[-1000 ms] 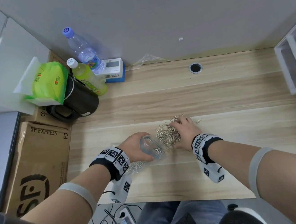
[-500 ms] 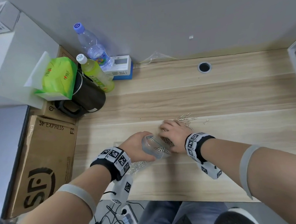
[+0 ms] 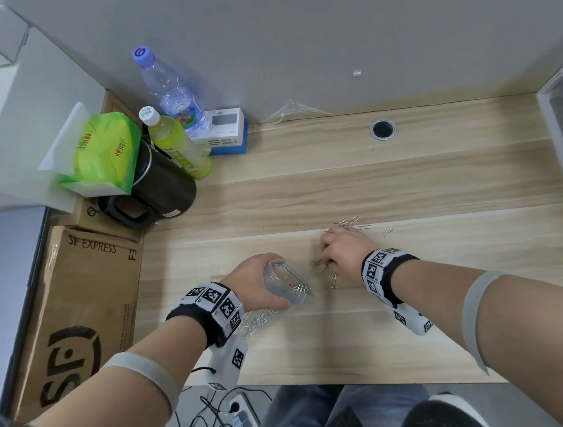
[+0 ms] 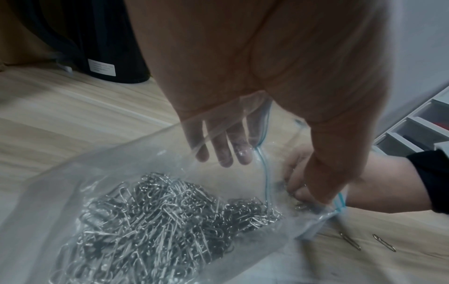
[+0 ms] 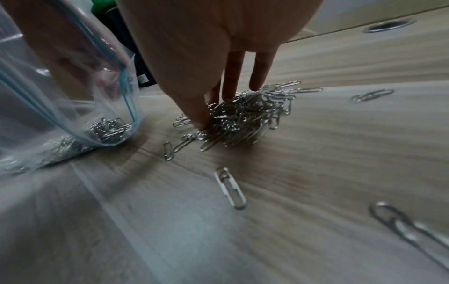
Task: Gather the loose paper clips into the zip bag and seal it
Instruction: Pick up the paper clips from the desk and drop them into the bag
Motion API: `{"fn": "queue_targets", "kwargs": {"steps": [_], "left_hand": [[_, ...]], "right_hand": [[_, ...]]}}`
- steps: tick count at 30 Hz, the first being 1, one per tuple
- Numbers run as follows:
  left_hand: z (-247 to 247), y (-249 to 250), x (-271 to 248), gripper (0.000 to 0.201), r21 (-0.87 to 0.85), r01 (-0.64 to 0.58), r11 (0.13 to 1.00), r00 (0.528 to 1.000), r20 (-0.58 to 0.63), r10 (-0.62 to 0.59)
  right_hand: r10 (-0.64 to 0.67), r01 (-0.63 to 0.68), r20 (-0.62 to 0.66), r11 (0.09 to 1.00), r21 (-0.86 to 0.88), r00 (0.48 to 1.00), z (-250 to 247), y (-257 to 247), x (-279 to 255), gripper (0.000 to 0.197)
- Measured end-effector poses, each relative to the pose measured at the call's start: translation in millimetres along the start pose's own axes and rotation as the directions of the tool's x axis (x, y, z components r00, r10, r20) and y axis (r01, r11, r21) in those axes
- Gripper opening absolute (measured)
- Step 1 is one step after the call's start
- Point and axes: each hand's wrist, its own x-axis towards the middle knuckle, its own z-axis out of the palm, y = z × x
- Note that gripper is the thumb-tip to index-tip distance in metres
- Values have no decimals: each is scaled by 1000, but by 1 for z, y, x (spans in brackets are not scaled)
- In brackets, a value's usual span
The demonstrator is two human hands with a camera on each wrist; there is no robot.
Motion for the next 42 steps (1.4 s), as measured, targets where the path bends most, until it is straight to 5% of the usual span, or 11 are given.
{"fn": "queue_targets", "kwargs": {"steps": [4,9,12,22,31,42], "left_hand": [[-2,2,1,87,19,-5,1000,1000,8,5],[-5,5,5,92,48,-8,999,1000,22,7],[-4,5,6,91,51,-9,999,1000,24,8],[-2,4,7,90,62,-11,998,1000,9,11],[-1,4,5,96,62,-8,998,1000,12,8],[4,5,4,94,59,-4,998,1000,1,4]], "right_hand": [[59,-60,-74,998,-3,995,-7,10,-12,28],[236,-230,-76,970,78,969,-12,21,-21,106],[265,-264,-10,964,16,964,-11,21,-19,120],[199,-194,-18,968,157,980,0,17,-13,71],[227,-224,-8,966,132,974,2,1,-16,94],[148,-136,-55,972,191,987,11,9,-14,27]]}}
